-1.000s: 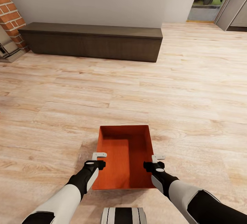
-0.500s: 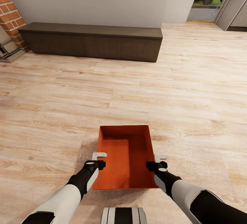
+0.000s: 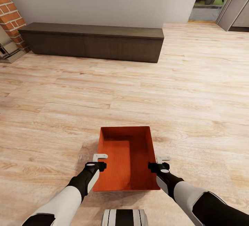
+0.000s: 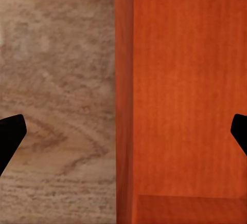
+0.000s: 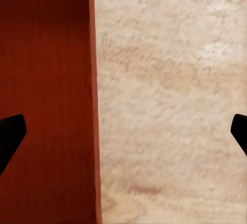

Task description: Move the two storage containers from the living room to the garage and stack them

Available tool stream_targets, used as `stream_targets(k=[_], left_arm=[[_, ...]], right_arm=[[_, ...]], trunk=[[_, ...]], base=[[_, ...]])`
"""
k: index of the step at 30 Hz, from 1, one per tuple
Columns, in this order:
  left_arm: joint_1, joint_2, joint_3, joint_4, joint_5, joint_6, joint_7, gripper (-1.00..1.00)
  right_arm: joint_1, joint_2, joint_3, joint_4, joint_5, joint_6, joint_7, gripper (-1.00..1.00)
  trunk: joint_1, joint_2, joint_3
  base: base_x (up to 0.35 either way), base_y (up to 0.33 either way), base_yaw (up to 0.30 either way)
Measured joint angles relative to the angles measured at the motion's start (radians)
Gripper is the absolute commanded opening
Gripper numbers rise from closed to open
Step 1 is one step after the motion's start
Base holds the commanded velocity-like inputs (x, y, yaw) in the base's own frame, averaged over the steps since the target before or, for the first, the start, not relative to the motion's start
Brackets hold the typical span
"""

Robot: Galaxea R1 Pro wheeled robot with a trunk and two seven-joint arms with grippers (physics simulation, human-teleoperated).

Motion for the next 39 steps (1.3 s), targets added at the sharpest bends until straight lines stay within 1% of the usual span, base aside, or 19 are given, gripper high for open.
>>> stream_targets(k=[6, 16, 24, 39], left_arm=[[0.0, 0.0, 0.0, 0.0, 0.0, 0.0, 0.0, 1.0], [0.0, 0.0, -0.001, 0.0, 0.001, 0.0, 0.0, 1.0], [0.0, 0.0, -0.001, 0.0, -0.001, -0.001, 0.0, 1.0], [0.0, 0.0, -0.001, 0.0, 0.001, -0.002, 0.0, 1.0]], right_arm=[[0.0, 0.005, 0.0, 0.0, 0.0, 0.0, 0.0, 1.0], [0.0, 0.005, -0.001, 0.0, 0.0, 0.0, 0.0, 1.0], [0.0, 0.016, -0.001, 0.0, 0.0, 0.0, 0.0, 1.0], [0.0, 0.015, -0.001, 0.0, -0.001, 0.0, 0.0, 1.0]], trunk=[[0.0, 0.0, 0.0], [0.0, 0.0, 0.0], [0.0, 0.0, 0.0], [0.0, 0.0, 0.0]], base=[[0.0, 0.0, 0.0], [0.0, 0.0, 0.0], [0.0, 0.0, 0.0], [0.0, 0.0, 0.0]])
